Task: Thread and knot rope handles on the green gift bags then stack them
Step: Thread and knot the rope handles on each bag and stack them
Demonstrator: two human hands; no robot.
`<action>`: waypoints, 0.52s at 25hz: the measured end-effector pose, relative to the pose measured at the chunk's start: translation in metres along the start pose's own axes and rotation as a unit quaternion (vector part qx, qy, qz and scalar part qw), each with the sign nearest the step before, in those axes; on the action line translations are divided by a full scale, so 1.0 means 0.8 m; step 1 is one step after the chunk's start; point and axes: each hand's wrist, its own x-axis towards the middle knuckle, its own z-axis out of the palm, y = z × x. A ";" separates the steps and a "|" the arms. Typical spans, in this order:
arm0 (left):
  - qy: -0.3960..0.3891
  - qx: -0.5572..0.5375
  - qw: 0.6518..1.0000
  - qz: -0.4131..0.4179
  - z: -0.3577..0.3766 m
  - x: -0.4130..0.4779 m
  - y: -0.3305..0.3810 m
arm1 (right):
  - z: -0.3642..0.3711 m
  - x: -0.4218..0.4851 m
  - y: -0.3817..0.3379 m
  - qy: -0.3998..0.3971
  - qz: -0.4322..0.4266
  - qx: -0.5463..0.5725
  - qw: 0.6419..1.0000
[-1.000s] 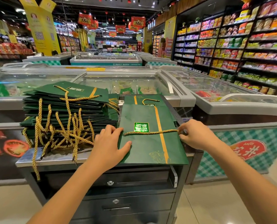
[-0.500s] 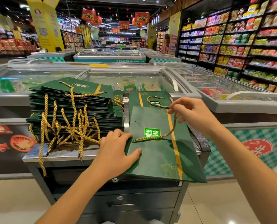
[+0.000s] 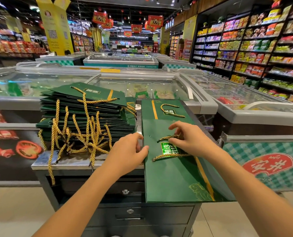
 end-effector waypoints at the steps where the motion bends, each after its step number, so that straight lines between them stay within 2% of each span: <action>1: -0.009 0.002 1.000 -0.012 0.002 0.008 -0.002 | 0.003 0.003 -0.004 -0.008 -0.014 -0.012 1.000; 6: 0.010 -0.014 0.998 -0.056 0.014 0.026 -0.011 | 0.032 0.017 -0.026 -0.012 -0.042 0.001 0.999; 13: 0.029 -0.049 0.997 -0.049 0.020 0.026 -0.024 | 0.046 0.036 -0.038 0.042 -0.011 0.153 0.987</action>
